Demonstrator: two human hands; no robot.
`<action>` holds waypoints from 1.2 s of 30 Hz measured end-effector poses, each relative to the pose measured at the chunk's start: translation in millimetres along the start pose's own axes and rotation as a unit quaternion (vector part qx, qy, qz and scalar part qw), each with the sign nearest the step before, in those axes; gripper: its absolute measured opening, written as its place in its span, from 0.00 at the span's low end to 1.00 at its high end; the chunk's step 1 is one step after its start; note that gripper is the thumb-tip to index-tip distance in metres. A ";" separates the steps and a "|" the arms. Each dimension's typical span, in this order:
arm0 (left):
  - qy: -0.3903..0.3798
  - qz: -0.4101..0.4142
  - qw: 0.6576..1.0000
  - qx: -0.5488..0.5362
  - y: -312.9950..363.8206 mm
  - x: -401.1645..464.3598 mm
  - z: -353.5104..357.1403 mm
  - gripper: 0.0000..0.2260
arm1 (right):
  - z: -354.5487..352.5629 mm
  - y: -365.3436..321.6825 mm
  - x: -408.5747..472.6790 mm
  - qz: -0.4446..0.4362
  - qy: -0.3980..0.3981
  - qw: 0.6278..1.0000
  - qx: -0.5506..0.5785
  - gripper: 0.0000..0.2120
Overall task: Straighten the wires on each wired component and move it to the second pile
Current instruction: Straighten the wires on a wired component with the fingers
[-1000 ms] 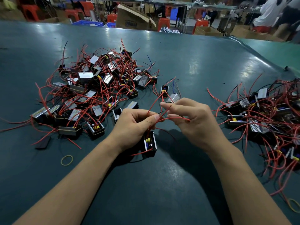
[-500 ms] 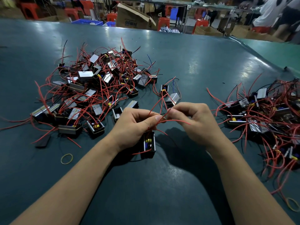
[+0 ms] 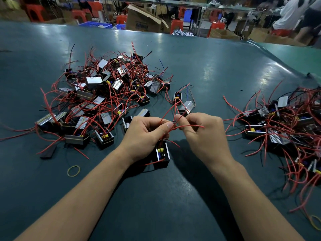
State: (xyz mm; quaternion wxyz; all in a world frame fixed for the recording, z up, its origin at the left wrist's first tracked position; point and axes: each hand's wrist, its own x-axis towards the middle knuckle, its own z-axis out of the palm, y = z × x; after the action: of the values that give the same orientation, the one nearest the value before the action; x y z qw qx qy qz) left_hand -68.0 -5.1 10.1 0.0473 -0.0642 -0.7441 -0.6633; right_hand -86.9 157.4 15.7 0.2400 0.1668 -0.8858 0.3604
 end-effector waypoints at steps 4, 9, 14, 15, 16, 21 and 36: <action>0.015 -0.006 1.000 -0.002 0.2 1.1 -0.9 0.06 | -5.3 -2.6 -1.3 -0.066 -0.033 0.997 -0.012 0.12; 0.008 -0.010 1.000 -0.009 1.2 1.0 -1.5 0.08 | -19.1 11.2 5.9 -0.083 -0.038 0.994 0.062 0.10; -0.009 -0.029 0.999 -0.038 2.6 -0.4 -2.0 0.08 | -11.3 15.9 7.0 -0.166 -0.045 0.985 0.000 0.14; -0.014 -0.030 0.999 -0.038 3.1 -0.8 -2.7 0.09 | -10.7 17.3 7.5 -0.169 -0.044 0.985 0.002 0.12; -0.019 -0.030 0.999 -0.037 3.4 -1.1 -3.3 0.09 | -11.2 19.0 8.4 -0.163 -0.045 0.986 0.008 0.10; -0.041 -0.032 0.998 -0.033 5.0 -1.8 -3.5 0.08 | -16.5 15.6 7.7 -0.143 -0.087 0.985 0.048 0.07; -0.003 0.004 1.000 -0.022 1.1 0.8 1.2 0.06 | -11.3 -3.7 11.3 0.395 -0.167 0.806 0.407 0.18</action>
State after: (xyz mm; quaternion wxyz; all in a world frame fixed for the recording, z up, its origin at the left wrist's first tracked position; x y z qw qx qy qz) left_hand -68.6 -3.7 11.2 0.0463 -0.0704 -0.7291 -0.6791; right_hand -91.1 161.7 31.0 -0.1653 -0.0576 -0.6732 0.7184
